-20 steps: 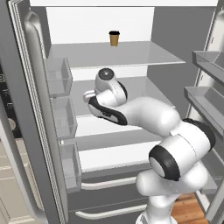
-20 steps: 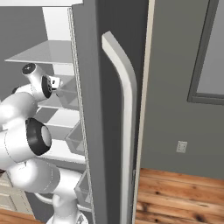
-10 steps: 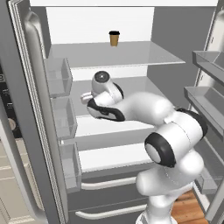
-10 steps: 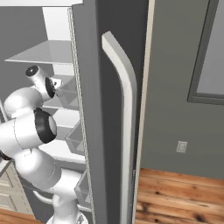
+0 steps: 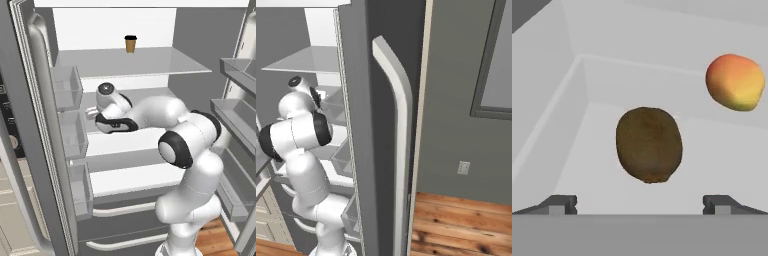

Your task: Pick the kiwi and mango from the fridge and place them on the plate next to the blender to make a fruit smoothie.

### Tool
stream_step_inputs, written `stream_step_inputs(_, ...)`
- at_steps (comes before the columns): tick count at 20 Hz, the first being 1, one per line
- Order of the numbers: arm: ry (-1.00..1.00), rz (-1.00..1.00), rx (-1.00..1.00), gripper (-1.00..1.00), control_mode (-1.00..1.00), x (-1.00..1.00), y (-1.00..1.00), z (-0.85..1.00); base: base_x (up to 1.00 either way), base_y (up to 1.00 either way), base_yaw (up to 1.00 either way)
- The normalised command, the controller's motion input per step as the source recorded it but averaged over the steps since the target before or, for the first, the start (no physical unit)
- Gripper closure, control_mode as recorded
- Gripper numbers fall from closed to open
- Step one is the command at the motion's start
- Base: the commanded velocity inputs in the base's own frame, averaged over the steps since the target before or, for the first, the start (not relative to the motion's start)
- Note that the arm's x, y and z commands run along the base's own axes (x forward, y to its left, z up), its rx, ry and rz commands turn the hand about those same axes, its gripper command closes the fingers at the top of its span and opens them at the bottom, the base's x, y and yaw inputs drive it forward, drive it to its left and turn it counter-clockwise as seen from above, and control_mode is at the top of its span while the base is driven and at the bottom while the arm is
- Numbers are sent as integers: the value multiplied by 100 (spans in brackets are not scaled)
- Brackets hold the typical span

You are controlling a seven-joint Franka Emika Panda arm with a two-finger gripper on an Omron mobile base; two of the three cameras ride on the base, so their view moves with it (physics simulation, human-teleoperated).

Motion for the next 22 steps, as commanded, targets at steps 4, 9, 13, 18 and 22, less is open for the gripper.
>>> stream_step_inputs(4,5,0,0,-100,-100,44,11,-17,0,0,0)
stream_step_inputs(9,2,0,0,-100,-100,35,0,-16,0,0,0)
stream_step_inputs(13,0,0,0,-100,-100,25,0,-24,0,0,0)
stream_step_inputs(18,0,0,0,100,-100,21,0,-29,0,0,0)
stream_step_inputs(22,0,0,0,100,-100,0,0,-23,0,0,0)
